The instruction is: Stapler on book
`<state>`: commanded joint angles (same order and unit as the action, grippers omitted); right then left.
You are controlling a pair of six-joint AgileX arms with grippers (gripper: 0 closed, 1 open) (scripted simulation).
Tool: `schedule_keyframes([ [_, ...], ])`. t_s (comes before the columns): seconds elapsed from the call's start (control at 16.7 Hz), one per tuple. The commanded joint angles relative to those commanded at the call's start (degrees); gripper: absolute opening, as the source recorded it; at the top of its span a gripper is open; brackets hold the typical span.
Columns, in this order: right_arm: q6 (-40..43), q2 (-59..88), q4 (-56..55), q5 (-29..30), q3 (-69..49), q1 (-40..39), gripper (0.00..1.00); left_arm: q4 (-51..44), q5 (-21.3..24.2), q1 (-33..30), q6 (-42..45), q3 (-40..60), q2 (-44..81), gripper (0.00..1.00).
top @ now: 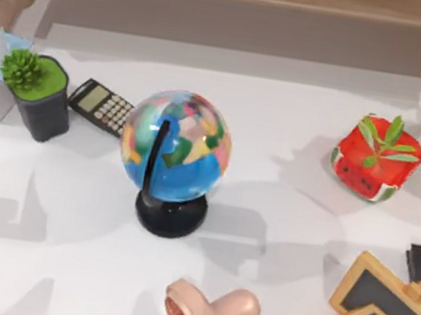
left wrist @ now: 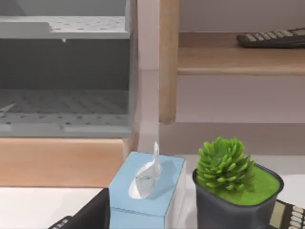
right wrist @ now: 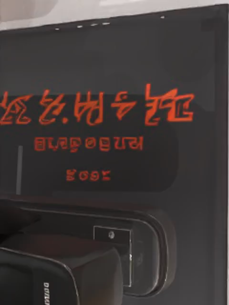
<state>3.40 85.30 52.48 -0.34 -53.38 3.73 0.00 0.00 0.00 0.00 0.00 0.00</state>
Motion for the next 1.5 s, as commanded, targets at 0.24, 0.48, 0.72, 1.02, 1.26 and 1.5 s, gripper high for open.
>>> schedule_keyframes([
  [0.24, 0.0, 1.2, -3.1, 0.0, 1.8, -0.1, 0.0, 0.0, 0.0, 0.0, 0.0, 0.0, 0.0, 1.0],
  [0.48, -0.1, 2.9, -7.4, 0.1, 4.4, -0.3, 0.0, 0.0, 0.0, 0.0, 0.0, 0.0, 0.0, 1.0],
  [0.72, -0.1, 2.9, -7.5, 0.1, 4.5, -0.3, 0.0, 0.0, 0.0, 0.0, 0.0, 0.0, 0.0, 1.0],
  [1.02, -0.1, 2.9, -7.5, 0.1, 4.5, -0.3, 0.38, 0.0, 0.0, 0.0, 0.0, 0.0, 0.0, 1.0],
  [1.26, -0.1, 2.9, -7.5, 0.1, 4.5, -0.3, 0.68, 0.0, 0.0, 0.0, 0.0, 0.0, 0.0, 1.0],
  [1.5, -0.1, 2.9, -7.5, 0.1, 4.5, -0.3, 0.98, 0.0, 0.0, 0.0, 0.0, 0.0, 0.0, 1.0],
])
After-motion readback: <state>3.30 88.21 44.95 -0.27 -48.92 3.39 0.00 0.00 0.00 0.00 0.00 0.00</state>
